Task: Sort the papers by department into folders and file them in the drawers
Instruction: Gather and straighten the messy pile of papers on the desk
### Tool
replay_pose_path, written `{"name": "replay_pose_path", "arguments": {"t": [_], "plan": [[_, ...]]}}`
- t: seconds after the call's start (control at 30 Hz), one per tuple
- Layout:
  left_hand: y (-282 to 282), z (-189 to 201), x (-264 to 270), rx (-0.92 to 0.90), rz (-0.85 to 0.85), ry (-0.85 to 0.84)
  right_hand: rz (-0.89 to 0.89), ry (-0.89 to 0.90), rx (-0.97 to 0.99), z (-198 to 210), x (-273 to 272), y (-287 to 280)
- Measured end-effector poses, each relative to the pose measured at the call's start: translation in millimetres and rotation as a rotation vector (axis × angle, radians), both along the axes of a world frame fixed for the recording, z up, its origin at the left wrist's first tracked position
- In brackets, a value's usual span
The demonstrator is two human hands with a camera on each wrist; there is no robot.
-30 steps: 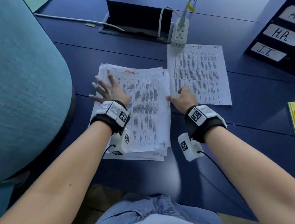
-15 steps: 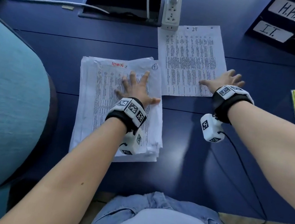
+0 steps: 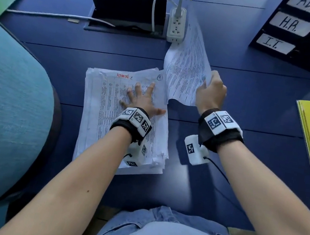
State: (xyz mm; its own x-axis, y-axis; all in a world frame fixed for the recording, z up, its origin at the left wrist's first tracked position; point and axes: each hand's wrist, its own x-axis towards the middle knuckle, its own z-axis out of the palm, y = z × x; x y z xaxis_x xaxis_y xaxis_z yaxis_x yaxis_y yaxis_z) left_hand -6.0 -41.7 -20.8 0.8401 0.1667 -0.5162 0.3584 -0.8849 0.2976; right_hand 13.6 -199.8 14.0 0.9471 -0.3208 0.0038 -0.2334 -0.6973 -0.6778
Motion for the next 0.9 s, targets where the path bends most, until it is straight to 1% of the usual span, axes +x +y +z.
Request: {"name": "replay_pose_path", "arguments": {"t": [0.07,0.13,0.17,0.2,0.23,0.27,0.3,0.33,0.37,0.4,0.43,0.5,0.57,0.67,0.77,0.8,0.9], "plan": [[3,4,-2,-0.001,-0.024,0.018,-0.008,-0.097,0.012,15,-9,4],[8,6,1,-0.033,-0.046,-0.007,-0.028,-0.202,0.036,31,-12,6],[12,10,2,-0.086,-0.032,-0.015,-0.036,-0.262,0.071,39,-13,8],[14,19,3,-0.183,0.011,-0.038,-0.038,-0.313,0.125,47,-13,9],[19,26,4,-0.301,0.083,-0.082,-0.036,-0.352,0.185,53,-14,11],[24,36,5,-0.44,0.211,-0.111,-0.03,-0.37,0.238,58,-14,13],[30,46,5,-0.595,0.381,-0.126,-0.017,-0.362,0.28,59,-16,16],[40,51,6,-0.716,0.542,-0.144,0.007,-0.328,0.323,58,-18,19],[51,52,6,-0.806,0.661,-0.183,0.04,-0.27,0.371,55,-21,22],[61,59,0,-0.843,0.698,-0.222,0.077,-0.191,0.406,50,-25,26],[68,62,-4,-0.866,0.7,-0.246,0.113,-0.111,0.415,44,-29,30],[84,61,-10,-0.815,0.642,-0.262,0.162,0.032,0.397,27,-40,37],[96,61,-20,-0.687,0.586,-0.314,0.207,0.191,0.384,11,-52,44],[111,41,-38,-0.555,0.579,-0.314,0.313,0.419,0.328,-13,-68,53],[119,24,-56,-0.354,0.566,-0.291,0.336,0.484,0.249,-24,-73,56],[121,22,-62,-0.291,0.563,-0.279,0.333,0.484,0.234,-26,-73,56],[126,14,-74,-0.151,0.51,-0.315,0.28,0.479,0.143,-26,-73,55]]}}
